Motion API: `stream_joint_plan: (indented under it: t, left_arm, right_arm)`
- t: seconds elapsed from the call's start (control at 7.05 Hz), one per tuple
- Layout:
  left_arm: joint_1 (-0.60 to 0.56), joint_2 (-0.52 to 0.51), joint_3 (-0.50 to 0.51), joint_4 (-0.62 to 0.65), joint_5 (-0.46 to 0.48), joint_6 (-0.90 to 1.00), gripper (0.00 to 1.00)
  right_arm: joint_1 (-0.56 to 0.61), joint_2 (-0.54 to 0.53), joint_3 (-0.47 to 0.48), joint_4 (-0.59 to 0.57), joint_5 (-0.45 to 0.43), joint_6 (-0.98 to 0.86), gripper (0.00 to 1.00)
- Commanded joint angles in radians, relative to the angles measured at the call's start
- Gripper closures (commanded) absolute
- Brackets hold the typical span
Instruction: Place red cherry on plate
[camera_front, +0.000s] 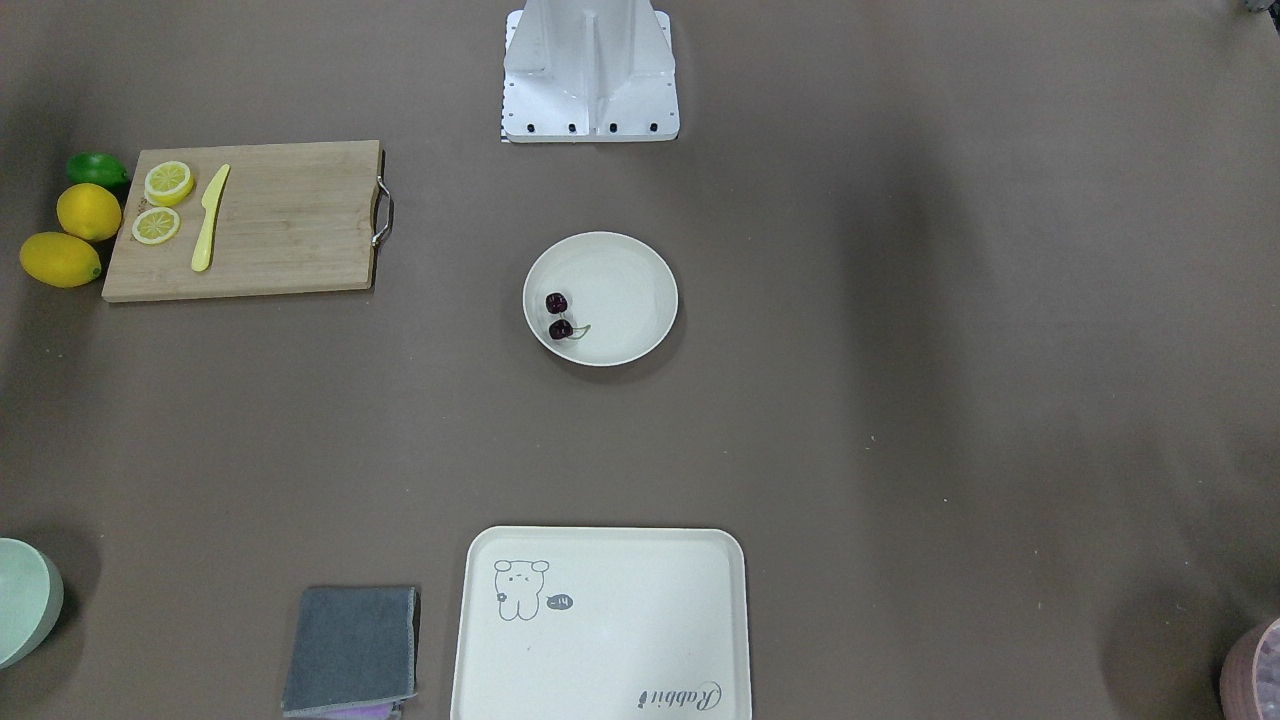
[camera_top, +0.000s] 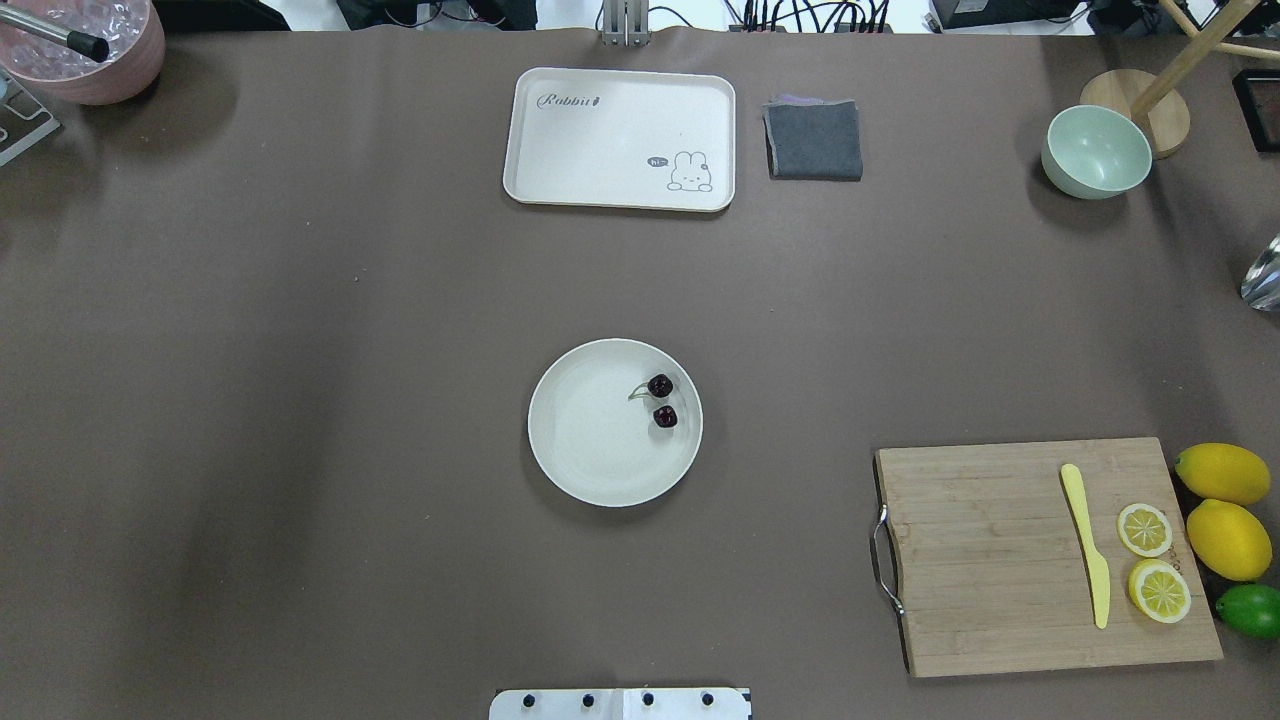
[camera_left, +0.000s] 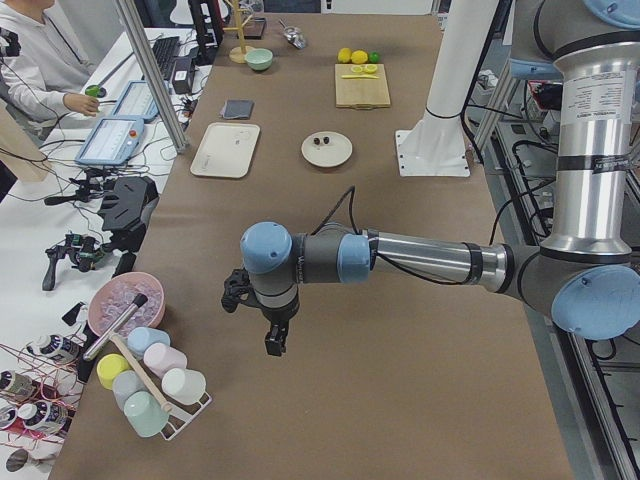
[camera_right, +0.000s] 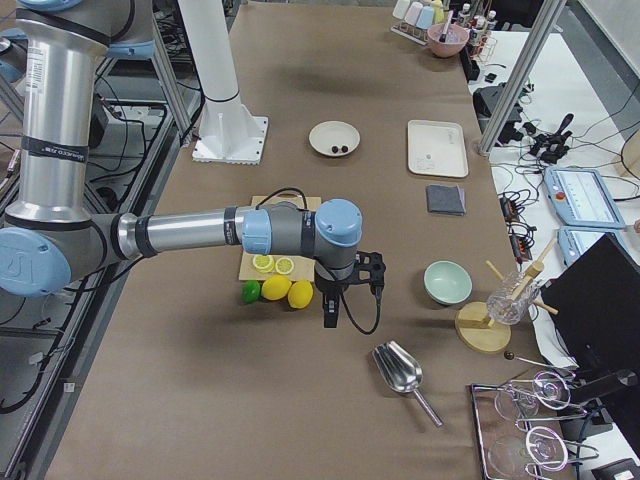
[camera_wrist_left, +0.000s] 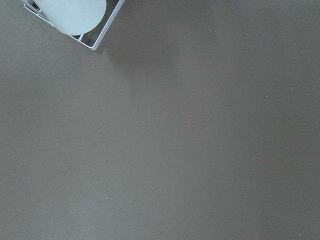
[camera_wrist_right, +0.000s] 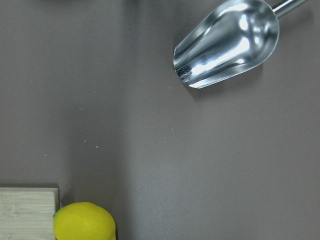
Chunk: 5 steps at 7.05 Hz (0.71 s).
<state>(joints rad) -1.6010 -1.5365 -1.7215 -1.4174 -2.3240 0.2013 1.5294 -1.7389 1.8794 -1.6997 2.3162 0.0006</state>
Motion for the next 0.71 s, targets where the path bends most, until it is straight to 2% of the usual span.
stream_joint_plan:
  t: [0.0, 0.57]
  left_arm:
    - [0.001, -0.001, 0.000, 0.000, 0.000, 0.000, 0.02]
    - [0.004, 0.002, 0.000, 0.000, 0.000, 0.001, 0.02]
  right_arm:
    - [0.000, -0.001, 0.004, 0.000, 0.022, 0.002, 0.00]
    - [0.000, -0.001, 0.012, 0.000, 0.023, 0.002, 0.00]
